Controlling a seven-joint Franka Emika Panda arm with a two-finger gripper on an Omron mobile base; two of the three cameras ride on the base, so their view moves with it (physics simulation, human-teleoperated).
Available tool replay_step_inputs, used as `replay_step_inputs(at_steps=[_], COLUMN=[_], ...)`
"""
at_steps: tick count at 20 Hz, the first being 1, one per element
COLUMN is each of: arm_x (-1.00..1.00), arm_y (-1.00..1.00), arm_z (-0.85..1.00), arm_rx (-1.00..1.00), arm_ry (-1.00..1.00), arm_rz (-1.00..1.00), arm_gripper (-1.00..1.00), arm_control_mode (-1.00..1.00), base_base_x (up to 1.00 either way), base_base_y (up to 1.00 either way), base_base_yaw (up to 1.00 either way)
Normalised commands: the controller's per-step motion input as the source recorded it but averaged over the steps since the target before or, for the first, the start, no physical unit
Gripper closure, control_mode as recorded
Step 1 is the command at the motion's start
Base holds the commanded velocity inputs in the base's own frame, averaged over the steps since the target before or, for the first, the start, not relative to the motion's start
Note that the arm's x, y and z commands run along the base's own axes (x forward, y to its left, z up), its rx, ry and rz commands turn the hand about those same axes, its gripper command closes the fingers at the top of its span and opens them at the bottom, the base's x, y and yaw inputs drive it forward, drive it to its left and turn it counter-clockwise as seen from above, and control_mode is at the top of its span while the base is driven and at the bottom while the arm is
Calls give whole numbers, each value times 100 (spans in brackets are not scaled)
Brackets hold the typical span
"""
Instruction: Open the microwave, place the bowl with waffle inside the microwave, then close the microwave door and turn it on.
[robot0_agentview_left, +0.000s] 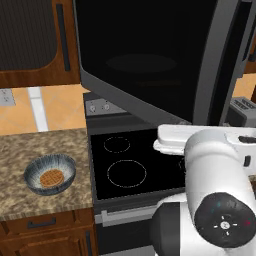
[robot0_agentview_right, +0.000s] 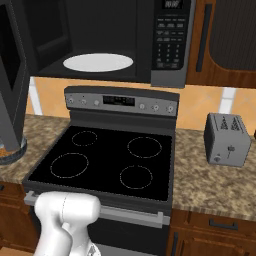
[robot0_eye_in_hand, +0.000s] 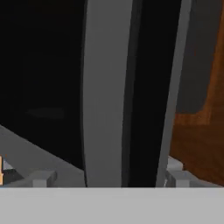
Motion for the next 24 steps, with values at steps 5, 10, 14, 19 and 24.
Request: replay_step_inputs(at_steps=[5, 10, 14, 19, 24], arm_x=[-31, -16, 8, 59, 76], arm_y=[-47, -49, -35, -24, -20], arm_z=[0, 0, 0, -4, -1], arm_rx=[25, 23, 23, 14, 16], arm_ry=[19, 2, 3, 2, 0], arm_rz=[58, 65, 69, 64, 61], arm_gripper=[-100, -100, -100, -100, -100], arm_control_mode=[-100, -100, -100, -100, -100], base_base_x=[0, 0, 0, 0, 0], base_base_y=[0, 0, 0, 0, 0], base_base_yaw=[0, 0, 0, 0, 0])
